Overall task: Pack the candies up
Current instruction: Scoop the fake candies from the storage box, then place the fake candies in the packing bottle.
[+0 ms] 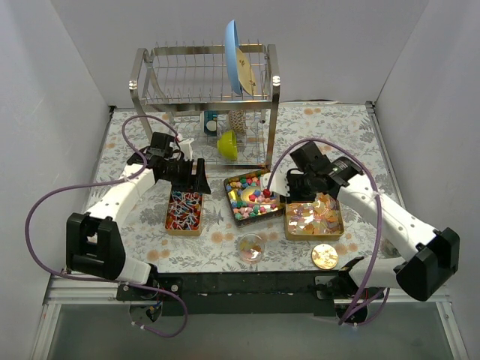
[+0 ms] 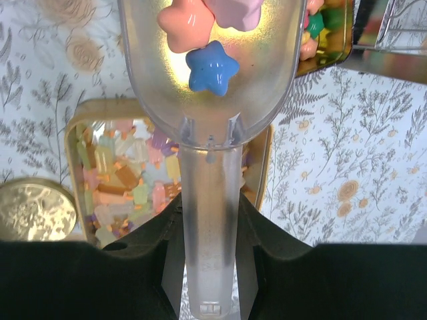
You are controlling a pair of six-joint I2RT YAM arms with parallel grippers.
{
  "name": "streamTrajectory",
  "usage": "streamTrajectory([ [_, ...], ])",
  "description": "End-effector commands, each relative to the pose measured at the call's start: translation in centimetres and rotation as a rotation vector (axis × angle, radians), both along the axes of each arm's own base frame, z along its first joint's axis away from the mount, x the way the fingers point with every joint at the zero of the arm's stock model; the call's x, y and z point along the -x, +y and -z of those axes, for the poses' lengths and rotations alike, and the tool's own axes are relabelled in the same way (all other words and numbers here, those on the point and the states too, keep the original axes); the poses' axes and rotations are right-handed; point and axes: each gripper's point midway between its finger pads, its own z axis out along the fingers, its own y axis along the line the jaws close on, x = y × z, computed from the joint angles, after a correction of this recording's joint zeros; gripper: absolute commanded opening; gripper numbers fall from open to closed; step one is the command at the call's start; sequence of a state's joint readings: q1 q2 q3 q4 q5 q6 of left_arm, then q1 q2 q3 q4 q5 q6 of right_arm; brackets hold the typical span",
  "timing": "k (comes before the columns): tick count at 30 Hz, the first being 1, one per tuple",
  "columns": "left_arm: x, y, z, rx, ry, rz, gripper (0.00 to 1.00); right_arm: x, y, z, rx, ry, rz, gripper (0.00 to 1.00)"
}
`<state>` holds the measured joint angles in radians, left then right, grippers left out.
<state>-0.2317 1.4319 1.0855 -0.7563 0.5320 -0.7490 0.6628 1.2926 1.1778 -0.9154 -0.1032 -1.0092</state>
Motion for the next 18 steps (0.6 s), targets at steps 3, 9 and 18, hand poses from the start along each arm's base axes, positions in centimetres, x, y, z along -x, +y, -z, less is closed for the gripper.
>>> streamTrajectory([
  [3, 0.2, 1.0, -3.4, -0.002, -0.136, -0.015, 0.7, 4.0, -2.9, -1.9, 0.119, -0.02, -0.142, 0.01],
  [9, 0.4, 2.7, -2.6, -0.023, -0.141, -0.075, 0.71, 5.5, -3.8, -1.0, 0.29, -0.049, -0.224, 0.01],
  [18, 0.7, 4.3, -2.9, -0.012, -0.175, -0.13, 0.71, 5.4, -2.2, -0.1, 0.463, -0.066, -0.243, 0.01],
])
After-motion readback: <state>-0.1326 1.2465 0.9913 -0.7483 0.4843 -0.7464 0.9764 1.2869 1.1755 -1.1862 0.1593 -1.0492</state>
